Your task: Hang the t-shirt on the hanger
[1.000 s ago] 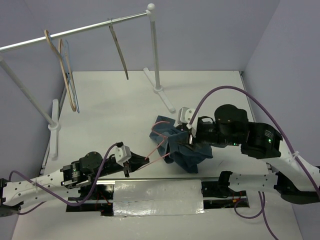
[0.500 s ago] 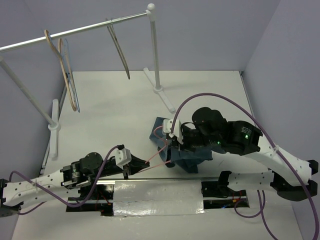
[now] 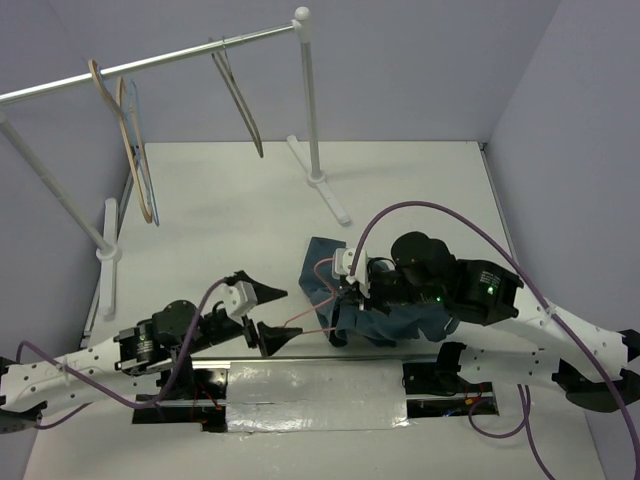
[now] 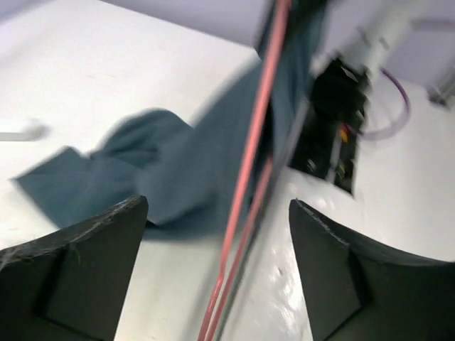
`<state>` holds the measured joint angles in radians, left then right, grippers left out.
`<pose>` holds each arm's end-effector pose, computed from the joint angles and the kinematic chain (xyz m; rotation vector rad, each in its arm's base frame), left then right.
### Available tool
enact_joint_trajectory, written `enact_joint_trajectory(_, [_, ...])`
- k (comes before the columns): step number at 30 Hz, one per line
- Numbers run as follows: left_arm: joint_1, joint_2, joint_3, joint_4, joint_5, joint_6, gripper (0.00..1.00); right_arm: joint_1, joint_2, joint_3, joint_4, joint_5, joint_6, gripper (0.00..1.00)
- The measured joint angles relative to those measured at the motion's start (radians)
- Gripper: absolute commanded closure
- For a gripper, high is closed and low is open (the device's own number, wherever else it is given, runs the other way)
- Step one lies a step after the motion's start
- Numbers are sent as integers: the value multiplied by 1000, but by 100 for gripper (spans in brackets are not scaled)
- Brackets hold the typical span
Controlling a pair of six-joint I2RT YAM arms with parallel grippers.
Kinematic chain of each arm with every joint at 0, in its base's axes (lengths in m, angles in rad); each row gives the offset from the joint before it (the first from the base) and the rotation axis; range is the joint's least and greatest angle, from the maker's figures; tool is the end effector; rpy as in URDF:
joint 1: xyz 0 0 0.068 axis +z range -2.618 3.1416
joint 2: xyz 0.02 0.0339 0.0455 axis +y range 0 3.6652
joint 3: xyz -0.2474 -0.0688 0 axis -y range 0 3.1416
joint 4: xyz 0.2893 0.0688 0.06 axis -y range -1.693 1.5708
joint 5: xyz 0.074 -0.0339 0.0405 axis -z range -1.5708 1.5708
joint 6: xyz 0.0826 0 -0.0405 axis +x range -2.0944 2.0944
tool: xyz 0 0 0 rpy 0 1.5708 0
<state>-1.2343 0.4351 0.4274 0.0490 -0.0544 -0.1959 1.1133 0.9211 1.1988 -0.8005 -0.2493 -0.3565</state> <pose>0.0841 -0.2267 0.2820 0.7703 1.4412 -1.0826 0.0990 0.2473 0.3706 -1.5584 1.4919 0.7099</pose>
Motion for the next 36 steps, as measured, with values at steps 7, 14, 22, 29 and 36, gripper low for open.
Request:
enact_joint_trajectory(7, [0, 8, 236, -152, -381, -67, 24, 0, -39, -28, 40, 165, 78, 100])
enact_joint_trajectory(14, [1, 14, 332, -301, -639, -188, 27, -4, -39, -28, 53, 384, 178, 100])
enact_joint_trajectory(22, [0, 0, 84, -189, -607, -289, 29, -5, 3, 15, 80, 525, 288, 100])
enact_joint_trajectory(29, [0, 195, 24, 47, -470, -379, 29, -5, 18, 42, 101, 552, 344, 100])
enact_joint_trajectory(36, [0, 402, 18, 211, -406, -438, 29, -5, 17, 40, 130, 549, 380, 100])
